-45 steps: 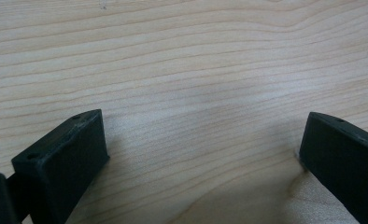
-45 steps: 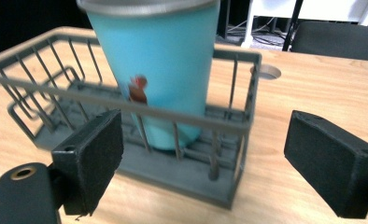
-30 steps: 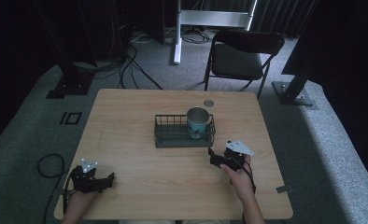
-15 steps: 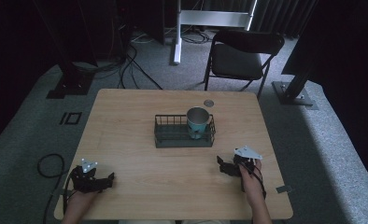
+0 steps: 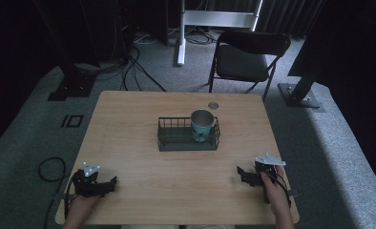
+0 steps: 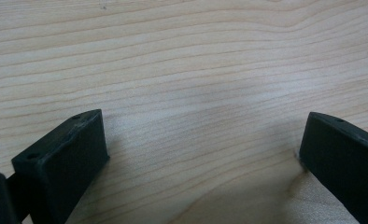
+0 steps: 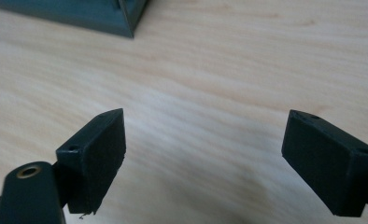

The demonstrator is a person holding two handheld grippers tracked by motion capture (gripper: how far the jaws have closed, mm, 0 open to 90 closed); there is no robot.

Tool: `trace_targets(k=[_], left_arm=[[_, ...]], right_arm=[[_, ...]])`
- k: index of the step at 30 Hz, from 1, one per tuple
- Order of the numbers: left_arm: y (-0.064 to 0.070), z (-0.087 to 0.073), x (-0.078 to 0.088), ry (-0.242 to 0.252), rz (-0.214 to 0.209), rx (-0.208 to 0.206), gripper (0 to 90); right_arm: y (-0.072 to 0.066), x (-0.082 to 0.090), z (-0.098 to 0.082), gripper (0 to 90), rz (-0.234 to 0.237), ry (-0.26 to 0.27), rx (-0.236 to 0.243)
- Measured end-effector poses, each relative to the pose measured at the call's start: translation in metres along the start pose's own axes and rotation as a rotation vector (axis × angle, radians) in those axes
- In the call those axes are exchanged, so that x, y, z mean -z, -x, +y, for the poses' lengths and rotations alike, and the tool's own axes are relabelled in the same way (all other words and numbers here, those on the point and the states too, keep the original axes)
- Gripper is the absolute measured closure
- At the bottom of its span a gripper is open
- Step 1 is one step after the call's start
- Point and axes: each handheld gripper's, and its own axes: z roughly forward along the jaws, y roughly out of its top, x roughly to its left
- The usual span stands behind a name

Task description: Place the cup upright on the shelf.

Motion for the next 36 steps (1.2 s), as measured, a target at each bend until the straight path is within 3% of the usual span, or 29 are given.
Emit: trace_targets(k=[5, 9, 14, 17, 27, 36], left_arm=[[0.0, 0.0, 0.0, 0.0, 0.0, 0.001, 1.5], [0.0, 0.0, 0.0, 0.001, 0.0, 0.001, 1.5], [0.0, 0.0, 0.0, 0.0, 0.0, 0.0, 1.5], [0.0, 0.0, 0.0, 0.0, 0.0, 0.001, 1.5], [0.0, 0.0, 0.0, 0.0, 0.0, 0.0, 1.5], [0.0, 0.0, 0.0, 0.001, 0.0, 0.001, 1.5]], right_arm=[[0.006, 0.003, -0.006, 13.1, 0.016, -0.034, 0.005], [0.012, 0.004, -0.011, 13.2, -0.017, -0.063, 0.03], [0.018, 0.001, -0.016, 13.2, -0.068, -0.065, -0.005], [0.019, -0.001, -0.02, 12.4, -0.066, -0.08, 0.005], [0.019, -0.003, -0.021, 11.6, -0.055, -0.068, 0.012], [0.017, -0.004, -0.021, 11.3, -0.078, -0.066, -0.01]])
